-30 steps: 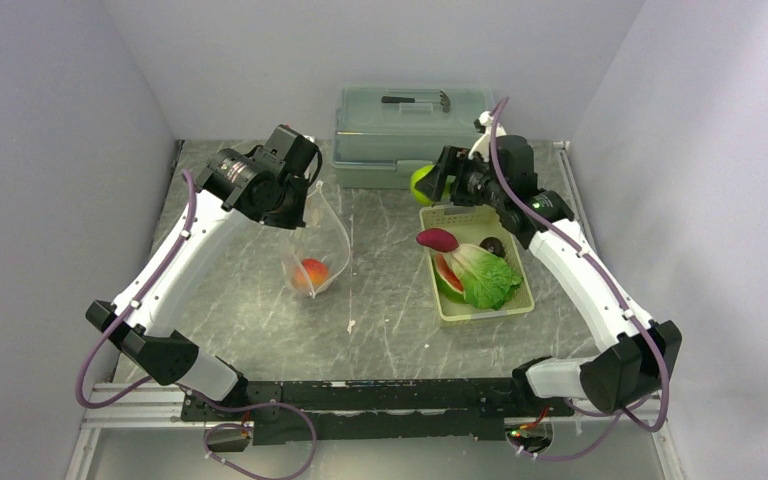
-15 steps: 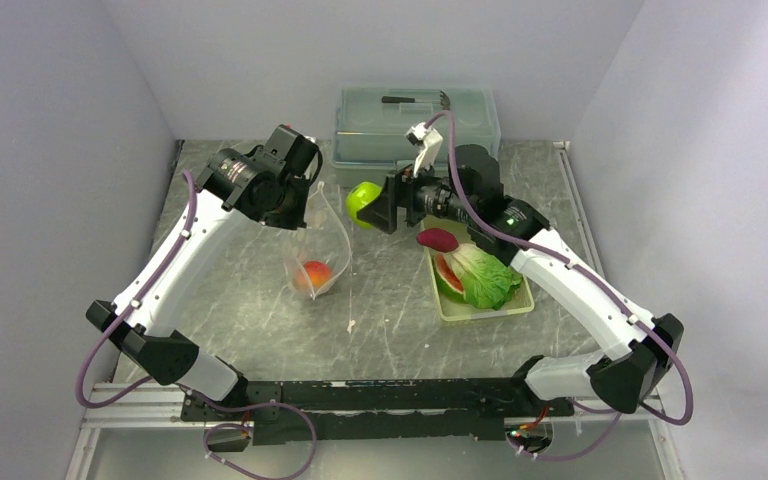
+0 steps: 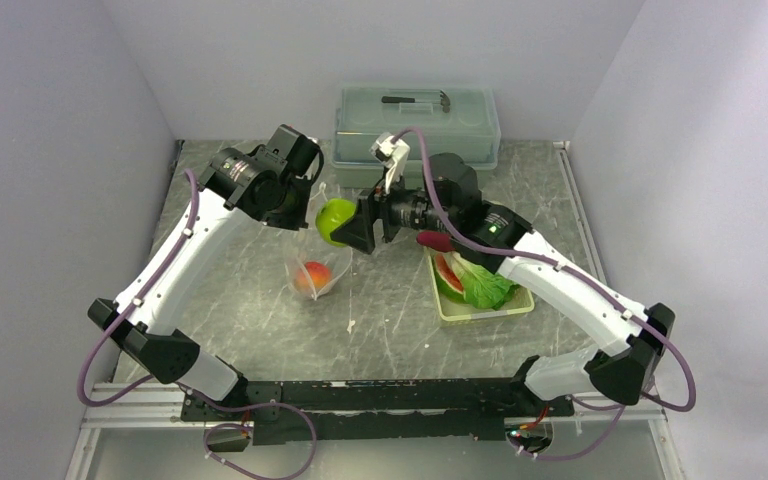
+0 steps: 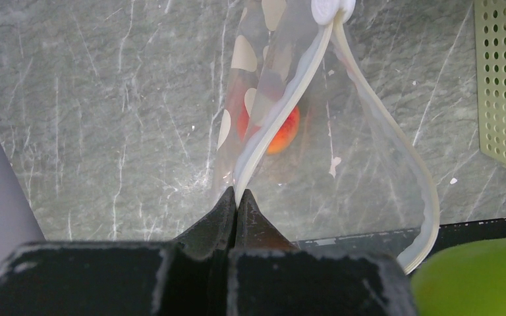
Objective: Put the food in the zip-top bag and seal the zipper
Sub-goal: Place the fake fruit in the zipper food storage bag.
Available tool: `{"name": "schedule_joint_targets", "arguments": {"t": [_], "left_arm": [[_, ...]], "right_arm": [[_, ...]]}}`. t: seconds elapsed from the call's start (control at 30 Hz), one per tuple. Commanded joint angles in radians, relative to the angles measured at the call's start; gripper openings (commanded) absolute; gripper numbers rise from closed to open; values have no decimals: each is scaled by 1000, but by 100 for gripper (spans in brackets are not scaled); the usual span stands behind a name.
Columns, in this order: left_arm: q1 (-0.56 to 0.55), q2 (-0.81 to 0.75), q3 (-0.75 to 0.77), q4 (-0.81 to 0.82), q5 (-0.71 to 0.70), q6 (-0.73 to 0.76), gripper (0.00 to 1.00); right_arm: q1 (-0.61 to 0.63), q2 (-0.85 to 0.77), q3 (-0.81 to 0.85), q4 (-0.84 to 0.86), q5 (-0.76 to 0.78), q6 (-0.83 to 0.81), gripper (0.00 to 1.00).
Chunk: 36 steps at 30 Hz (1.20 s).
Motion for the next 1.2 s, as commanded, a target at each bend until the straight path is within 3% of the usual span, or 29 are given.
{"name": "schedule_joint_targets", "arguments": {"t": [0.0, 0.53, 0.7, 0.93, 1.17], "left_arm": [[4, 3, 37, 12, 20, 6, 0], [4, -11, 46, 15, 66, 6, 0], [4, -12, 44, 18, 82, 6, 0], [4, -22, 25, 30, 114, 3, 0], [4, -25, 17, 28, 114, 1, 0]], "right_arm": [[23, 28, 48, 39, 12, -30, 35], [72, 150, 85, -30, 172, -65, 41], [79, 191, 130, -82, 280, -51, 56], [81, 214, 153, -105, 334, -17, 87], [84, 187, 146, -86, 340, -5, 98]]}}
